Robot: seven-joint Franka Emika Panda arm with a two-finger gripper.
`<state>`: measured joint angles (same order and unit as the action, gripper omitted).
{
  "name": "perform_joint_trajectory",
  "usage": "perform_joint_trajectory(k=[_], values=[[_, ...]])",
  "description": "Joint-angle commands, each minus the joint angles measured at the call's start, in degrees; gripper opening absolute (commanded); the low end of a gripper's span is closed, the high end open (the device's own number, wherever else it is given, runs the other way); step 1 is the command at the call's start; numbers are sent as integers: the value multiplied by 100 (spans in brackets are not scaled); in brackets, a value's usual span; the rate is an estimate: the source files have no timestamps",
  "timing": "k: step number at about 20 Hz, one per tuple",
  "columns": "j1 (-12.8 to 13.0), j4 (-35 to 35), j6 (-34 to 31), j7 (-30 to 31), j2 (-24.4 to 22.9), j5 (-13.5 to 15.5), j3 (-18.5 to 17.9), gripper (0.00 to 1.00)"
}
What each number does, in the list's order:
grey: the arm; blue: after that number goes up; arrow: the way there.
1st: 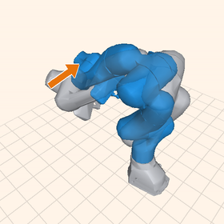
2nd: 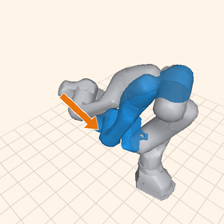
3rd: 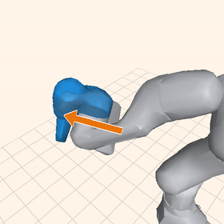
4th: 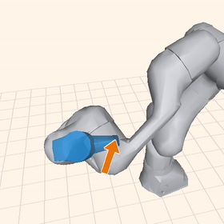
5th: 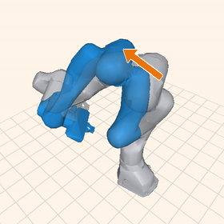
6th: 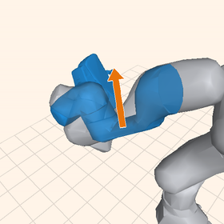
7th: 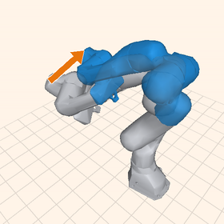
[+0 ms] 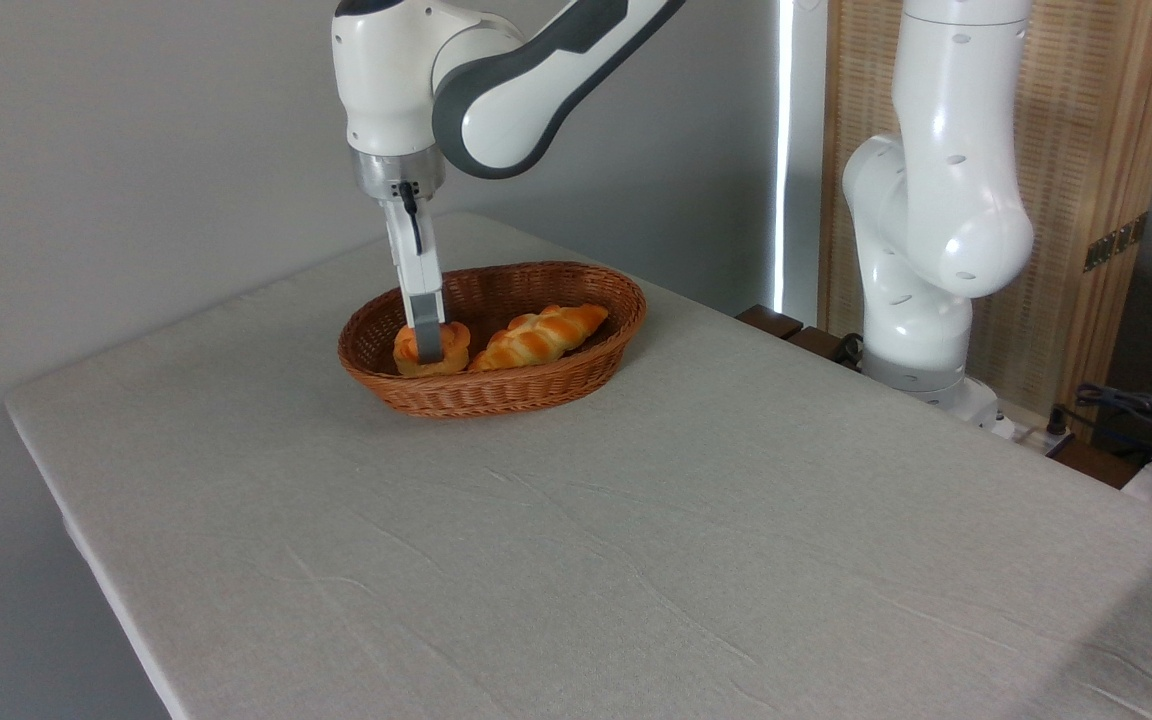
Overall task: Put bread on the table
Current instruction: 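Close the gripper on the round orange bun, then lift the bun out of the basket and lower it onto the tablecloth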
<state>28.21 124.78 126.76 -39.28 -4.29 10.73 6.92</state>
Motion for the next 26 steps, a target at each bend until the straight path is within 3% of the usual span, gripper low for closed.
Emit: perform_joint_trajectory(k=[1,12,14,16,20,26], values=[[44,29,60,-53,-133,-1,-86,20],[44,20,-10,-9,-177,-1,-112,19],[35,-50,-281,-9,-300,8,-138,19],[9,-347,-982,0,-379,17,-182,19],[0,-1147,-1706,-44,-379,17,-831,19],[-9,-1465,-1260,-482,-90,-1,-1869,20]])
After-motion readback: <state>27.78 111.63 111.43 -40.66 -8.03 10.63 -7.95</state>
